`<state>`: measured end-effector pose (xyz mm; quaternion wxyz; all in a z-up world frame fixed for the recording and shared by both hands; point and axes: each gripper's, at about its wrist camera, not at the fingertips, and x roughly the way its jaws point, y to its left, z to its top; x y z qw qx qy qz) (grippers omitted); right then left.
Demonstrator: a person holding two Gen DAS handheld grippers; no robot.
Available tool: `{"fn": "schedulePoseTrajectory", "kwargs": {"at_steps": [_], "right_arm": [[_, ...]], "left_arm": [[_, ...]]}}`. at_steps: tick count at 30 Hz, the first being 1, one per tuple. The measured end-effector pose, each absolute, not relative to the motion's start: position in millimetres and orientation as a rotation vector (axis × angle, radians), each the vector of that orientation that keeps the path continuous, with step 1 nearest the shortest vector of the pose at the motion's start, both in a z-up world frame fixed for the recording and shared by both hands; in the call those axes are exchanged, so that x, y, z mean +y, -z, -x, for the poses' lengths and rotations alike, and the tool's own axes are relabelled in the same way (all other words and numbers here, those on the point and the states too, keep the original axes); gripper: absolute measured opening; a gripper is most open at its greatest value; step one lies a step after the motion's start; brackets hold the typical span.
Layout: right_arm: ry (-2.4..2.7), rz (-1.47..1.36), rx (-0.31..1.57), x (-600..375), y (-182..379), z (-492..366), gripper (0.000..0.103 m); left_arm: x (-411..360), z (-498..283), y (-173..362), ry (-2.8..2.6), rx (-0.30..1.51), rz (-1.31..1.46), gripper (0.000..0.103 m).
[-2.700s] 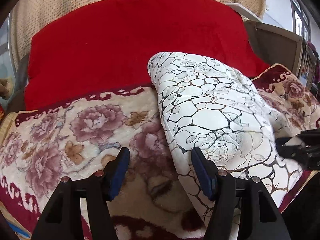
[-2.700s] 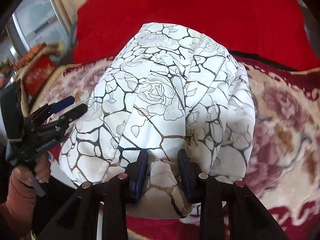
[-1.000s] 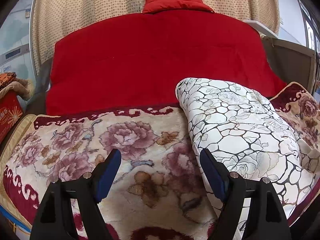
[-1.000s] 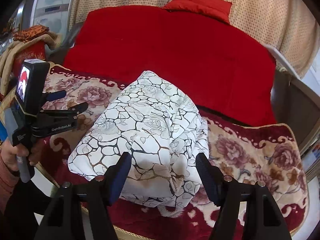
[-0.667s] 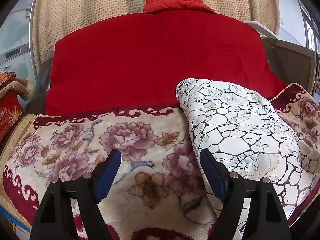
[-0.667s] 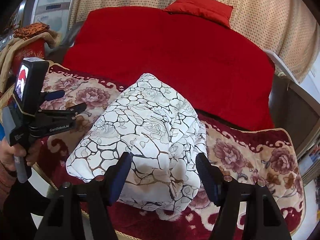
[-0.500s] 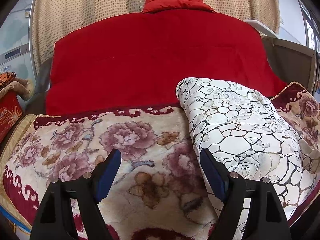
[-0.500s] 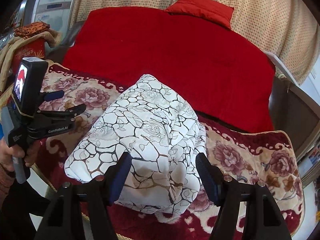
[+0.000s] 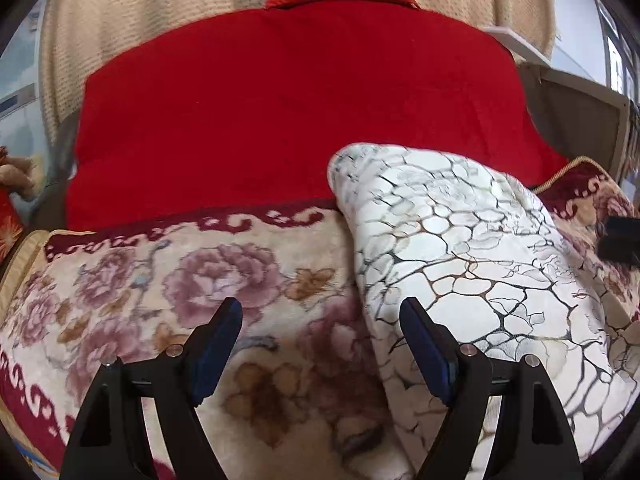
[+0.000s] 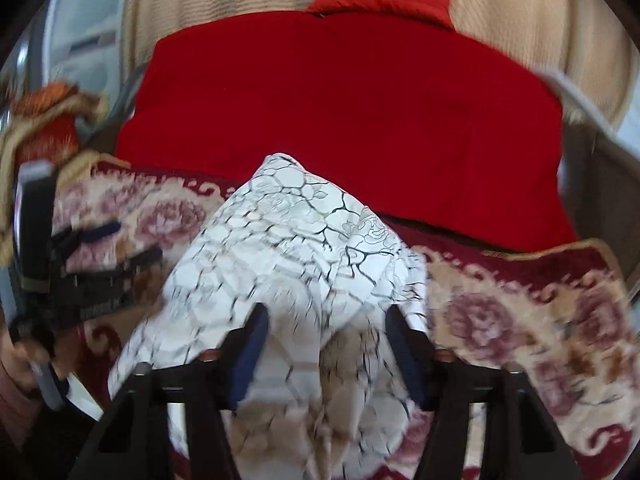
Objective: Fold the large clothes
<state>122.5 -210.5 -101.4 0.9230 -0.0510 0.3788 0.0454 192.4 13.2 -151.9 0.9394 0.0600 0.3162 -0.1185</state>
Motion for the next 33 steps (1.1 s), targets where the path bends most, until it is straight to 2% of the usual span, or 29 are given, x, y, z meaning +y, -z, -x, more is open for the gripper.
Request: {"fn": "schedulePoseTrajectory", "kwargs": {"at_steps": [2, 3, 9, 14, 19, 22, 25, 31, 33], "right_arm": [[-0.1, 0.024, 0.814, -225, 110, -149, 0.046], [-0.098, -0.007, 0.826, -232, 116, -163, 0.039], [-0.1, -0.023, 0.986, -244, 173, -214, 0.039], [-0.098, -0.046, 0.958, -245, 179, -205, 0.039], [-0.117, -0.059, 0.89, -250, 151, -185, 0.042], [-0.142, -0.03, 0.831, -244, 134, -162, 0.054], [-0.175, -0.013, 0.838, -235, 135, -153, 0.054], [-0.188, 0.012, 0.944, -232, 177, -162, 0.054], [-0.186, 0.001, 0.935, -235, 171, -160, 0.054]], "left_arm": [[5, -199, 159, 0.26, 0.676, -0.137, 0.081], [2, -200, 161, 0.259, 0.677, -0.147, 0.081], [-18, -191, 165, 0.228, 0.606, -0.28, 0.082], [-18, -190, 163, 0.221, 0.606, -0.287, 0.082], [-16, -191, 163, 0.218, 0.607, -0.289, 0.082], [-17, -190, 162, 0.215, 0.605, -0.292, 0.082], [-18, -189, 162, 0.214, 0.604, -0.29, 0.082], [-20, -187, 163, 0.209, 0.593, -0.304, 0.082], [-19, -188, 162, 0.207, 0.597, -0.3, 0.082]]}}
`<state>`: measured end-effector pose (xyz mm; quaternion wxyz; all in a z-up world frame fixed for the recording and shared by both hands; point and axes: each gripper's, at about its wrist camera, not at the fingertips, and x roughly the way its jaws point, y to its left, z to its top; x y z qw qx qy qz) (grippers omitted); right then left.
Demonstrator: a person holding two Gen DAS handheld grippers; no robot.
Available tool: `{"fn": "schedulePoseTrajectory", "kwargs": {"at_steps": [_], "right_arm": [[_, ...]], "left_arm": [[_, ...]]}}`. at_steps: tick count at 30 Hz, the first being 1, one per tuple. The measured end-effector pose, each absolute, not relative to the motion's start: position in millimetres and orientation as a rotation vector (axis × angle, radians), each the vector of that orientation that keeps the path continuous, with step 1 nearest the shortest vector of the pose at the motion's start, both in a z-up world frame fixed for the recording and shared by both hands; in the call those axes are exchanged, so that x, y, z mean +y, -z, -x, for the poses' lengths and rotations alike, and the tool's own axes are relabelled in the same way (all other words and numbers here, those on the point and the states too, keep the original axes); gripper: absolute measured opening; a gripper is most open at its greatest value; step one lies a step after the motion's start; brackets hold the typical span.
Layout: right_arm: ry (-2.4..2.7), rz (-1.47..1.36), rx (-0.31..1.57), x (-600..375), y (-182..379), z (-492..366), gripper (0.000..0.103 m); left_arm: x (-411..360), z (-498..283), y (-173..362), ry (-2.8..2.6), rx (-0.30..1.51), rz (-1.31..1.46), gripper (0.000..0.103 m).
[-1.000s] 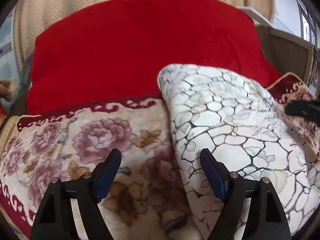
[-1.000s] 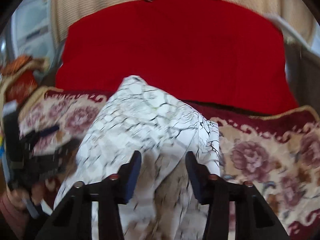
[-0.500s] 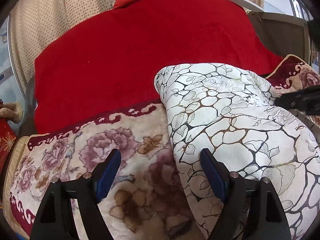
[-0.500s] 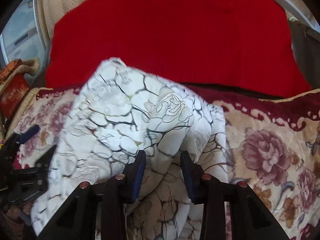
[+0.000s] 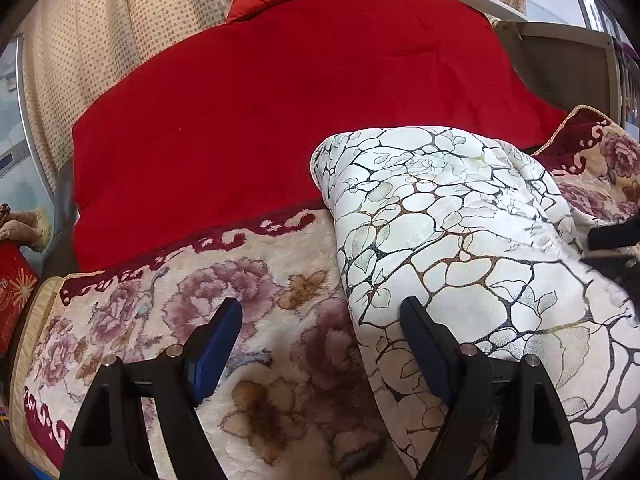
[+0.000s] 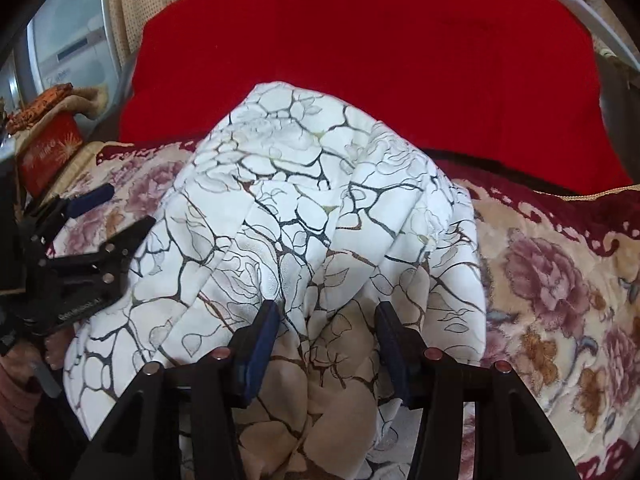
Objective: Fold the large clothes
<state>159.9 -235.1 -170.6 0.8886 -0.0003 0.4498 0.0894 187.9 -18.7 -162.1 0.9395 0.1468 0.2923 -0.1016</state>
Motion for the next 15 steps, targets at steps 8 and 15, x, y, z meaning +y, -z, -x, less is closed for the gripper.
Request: {"fn": "schedulePoseTrajectory", "kwargs": {"at_steps": [8, 15], "right_arm": [[-0.249, 0.015, 0.839, -229, 127, -114, 0.054], [-0.32, 0.052, 0.95, -210, 164, -116, 0.054]], "left_arm": [[-17, -189, 161, 0.21, 0.604, -0.292, 0.082], [-18, -188, 162, 0.208, 0.601, -0.305, 0.082]]}}
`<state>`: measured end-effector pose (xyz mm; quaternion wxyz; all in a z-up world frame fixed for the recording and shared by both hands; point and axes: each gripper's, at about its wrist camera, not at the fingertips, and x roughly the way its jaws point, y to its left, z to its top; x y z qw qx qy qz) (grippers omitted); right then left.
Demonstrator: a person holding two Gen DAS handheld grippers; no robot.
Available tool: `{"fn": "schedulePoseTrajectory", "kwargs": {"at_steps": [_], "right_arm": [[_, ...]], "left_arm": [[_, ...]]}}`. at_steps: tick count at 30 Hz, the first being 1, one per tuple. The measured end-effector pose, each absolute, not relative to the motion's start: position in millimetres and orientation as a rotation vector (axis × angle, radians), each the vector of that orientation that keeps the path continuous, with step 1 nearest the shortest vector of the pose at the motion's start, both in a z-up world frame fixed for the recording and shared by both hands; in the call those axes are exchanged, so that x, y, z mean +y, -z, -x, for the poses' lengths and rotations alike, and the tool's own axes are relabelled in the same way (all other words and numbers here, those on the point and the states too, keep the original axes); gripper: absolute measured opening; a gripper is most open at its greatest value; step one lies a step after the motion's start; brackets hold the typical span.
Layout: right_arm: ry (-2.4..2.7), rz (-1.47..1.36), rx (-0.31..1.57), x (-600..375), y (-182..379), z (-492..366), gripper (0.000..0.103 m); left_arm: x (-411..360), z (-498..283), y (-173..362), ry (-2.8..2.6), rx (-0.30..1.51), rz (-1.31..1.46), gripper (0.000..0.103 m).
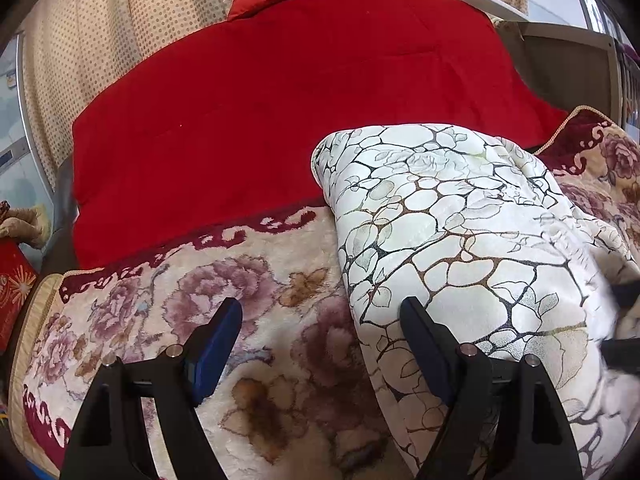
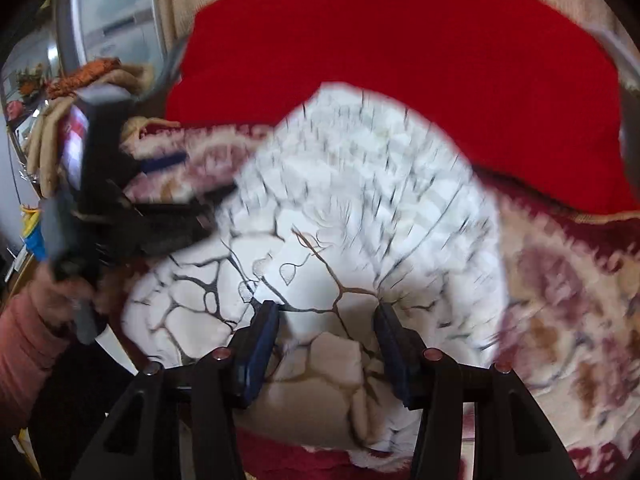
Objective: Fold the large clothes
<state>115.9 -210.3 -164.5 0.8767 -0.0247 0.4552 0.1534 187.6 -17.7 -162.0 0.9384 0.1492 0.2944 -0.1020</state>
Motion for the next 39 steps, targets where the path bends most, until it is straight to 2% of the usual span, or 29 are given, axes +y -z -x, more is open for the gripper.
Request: {"fn": "schedulePoseTrajectory", "kwargs": {"at_steps": [5, 11, 19, 24, 30, 34, 39], "right_arm": [[-0.345, -0.047, 0.973, -222, 173, -120, 0.054], [-0.326, -0.03, 0.914, -232, 133, -120, 0.054], [-0.265, -0.116, 0.89, -247, 107, -202, 0.054], [-0.296, -0.172, 0.913, -239, 111, -255, 0.053], [-0.321, -0.194, 1.045, -219, 136, -320, 0.053], [-0.265, -0.146, 1.109, -211, 171, -339, 0.052], [-0.253, -0.107, 1.068, -208, 159, -324, 0.051]], "left_arm": [[-8, -185, 155, 0.23, 0.611, -0.295, 0.082], [13, -185, 144, 0.205, 0.588, -0.249, 0.082], [22, -215, 155, 0.151, 0.652, -0.168, 0.082], [13, -225, 162, 0.154, 0.679, -0.165, 0.082], [3, -231, 167, 0.16, 0.688, -0.186, 0.082], [1, -235, 170, 0.17, 0.697, -0.188, 0.082], [5, -231, 167, 0.175, 0.7, -0.195, 0.082]]}}
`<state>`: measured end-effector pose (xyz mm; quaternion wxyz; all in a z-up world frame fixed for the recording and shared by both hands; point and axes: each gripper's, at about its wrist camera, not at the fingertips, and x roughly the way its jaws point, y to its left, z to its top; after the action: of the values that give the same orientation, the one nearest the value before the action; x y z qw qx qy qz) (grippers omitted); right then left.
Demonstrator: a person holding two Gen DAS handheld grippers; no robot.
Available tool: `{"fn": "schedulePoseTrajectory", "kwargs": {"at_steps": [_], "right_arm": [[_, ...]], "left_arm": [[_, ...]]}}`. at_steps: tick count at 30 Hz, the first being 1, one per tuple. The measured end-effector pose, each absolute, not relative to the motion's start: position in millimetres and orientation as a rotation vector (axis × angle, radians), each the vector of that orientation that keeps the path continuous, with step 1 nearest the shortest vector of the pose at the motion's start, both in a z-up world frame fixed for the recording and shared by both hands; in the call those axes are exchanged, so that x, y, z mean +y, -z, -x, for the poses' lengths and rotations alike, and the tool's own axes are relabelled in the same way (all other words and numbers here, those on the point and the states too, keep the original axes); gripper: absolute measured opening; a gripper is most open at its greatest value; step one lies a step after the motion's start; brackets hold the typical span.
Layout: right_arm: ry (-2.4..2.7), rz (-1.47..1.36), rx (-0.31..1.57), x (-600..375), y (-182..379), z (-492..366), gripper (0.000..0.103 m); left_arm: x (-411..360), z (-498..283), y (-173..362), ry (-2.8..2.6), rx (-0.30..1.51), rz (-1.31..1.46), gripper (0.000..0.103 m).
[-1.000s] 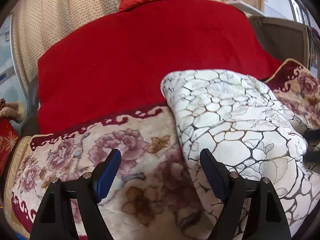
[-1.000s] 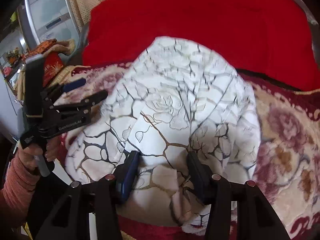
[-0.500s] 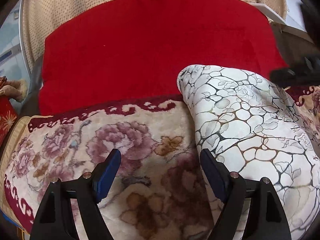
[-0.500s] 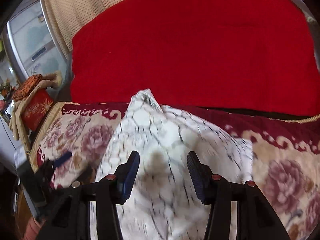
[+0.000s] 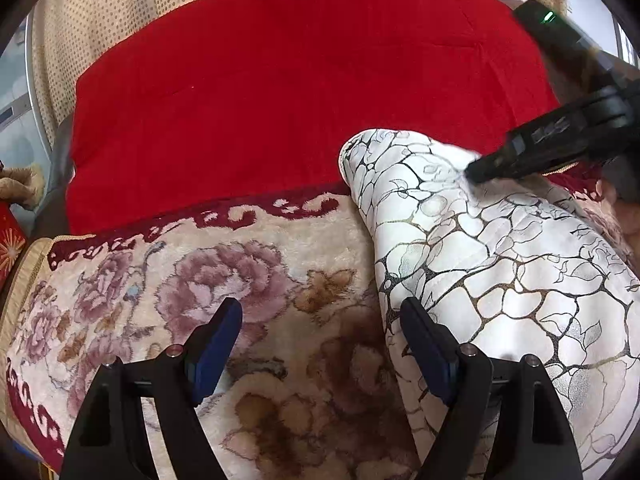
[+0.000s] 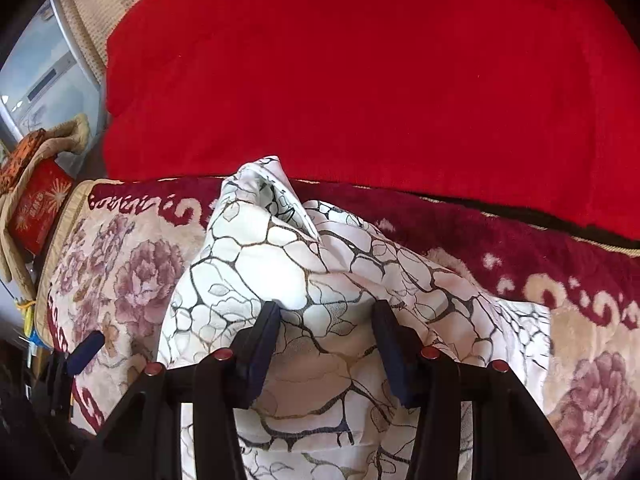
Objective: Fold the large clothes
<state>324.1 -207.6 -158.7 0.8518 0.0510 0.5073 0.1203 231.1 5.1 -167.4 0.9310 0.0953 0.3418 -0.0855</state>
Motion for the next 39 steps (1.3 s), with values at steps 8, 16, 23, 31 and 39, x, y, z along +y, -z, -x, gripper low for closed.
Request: {"fn": "schedulePoseTrajectory", "kwargs": {"at_steps": [8, 16, 23, 31, 39], "right_arm": [[-0.31, -0.224, 0.926, -249, 105, -247, 0.06], [-0.388, -0.179, 0.918, -246, 122, -159, 0.06], [-0.349, -0.197, 1.006, -252, 165, -144, 0.06], [-0.286, -0.345, 0.853, -313, 135, -134, 0.078], [-0.253, -0.745, 0.925, -399, 185, -138, 0.08]], "left_arm": [[31, -216, 151, 0.201, 0.676, -0.116, 0.082], [30, -206, 152, 0.169, 0.655, -0.162, 0.082], [27, -208, 154, 0.168, 0.659, -0.173, 0.082], [23, -209, 152, 0.181, 0.653, -0.172, 0.082], [24, -212, 149, 0.347, 0.724, -0.066, 0.082]]}}
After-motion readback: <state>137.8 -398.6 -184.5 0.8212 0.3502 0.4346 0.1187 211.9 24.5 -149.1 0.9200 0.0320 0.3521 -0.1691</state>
